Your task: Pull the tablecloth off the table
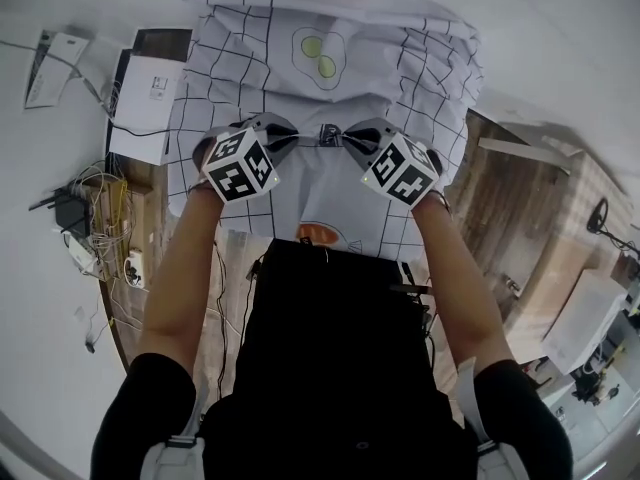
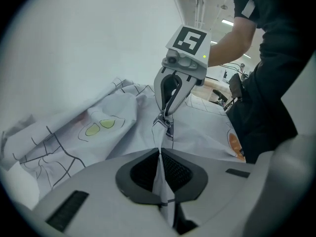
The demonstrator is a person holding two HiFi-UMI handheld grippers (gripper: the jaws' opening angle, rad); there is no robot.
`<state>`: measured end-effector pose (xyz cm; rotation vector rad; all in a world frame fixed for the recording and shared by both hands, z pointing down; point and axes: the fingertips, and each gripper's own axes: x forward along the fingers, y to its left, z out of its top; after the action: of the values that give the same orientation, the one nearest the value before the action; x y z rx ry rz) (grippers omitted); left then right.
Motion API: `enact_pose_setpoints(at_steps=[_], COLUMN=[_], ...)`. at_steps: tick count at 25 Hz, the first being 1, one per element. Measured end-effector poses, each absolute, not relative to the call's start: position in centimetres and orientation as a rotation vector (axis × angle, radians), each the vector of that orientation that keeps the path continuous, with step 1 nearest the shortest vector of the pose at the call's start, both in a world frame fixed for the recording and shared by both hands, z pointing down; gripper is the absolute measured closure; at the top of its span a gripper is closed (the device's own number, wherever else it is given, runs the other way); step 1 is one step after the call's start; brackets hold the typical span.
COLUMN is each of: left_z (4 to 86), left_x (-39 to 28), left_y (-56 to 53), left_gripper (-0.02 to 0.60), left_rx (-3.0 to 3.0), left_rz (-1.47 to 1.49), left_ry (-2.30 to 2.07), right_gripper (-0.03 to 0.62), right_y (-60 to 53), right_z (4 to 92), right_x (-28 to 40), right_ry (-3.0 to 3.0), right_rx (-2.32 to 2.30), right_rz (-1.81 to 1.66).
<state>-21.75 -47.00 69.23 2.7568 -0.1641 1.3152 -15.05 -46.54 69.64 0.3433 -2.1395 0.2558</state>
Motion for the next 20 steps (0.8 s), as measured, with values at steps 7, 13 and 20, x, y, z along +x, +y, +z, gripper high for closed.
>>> enact_pose_setpoints(at_steps=[7, 13, 20], left_z=[65.2, 61.6, 57.5], left_x=[-22.0, -21.6, -20.8], left_y=[-46.5, -45.6, -44.9], left_gripper=[0.568, 0.569, 0.569], left_rx=[2.832, 2.885, 2.945], left_rz=[1.276, 1.257, 1.209], left_ry=[-0.22, -0.211, -0.25], right_gripper=[0.571, 0.572, 0.572], right_y=[-46.0, -44.9, -44.2], right_z=[65.3, 61.5, 57.1], right_x=[-14.7, -14.3, -13.6], right_ry=[-2.173, -2.227, -2.257], right_rx=[0.408, 0.484, 0.538], right_rz=[0.226, 0.222, 0.176])
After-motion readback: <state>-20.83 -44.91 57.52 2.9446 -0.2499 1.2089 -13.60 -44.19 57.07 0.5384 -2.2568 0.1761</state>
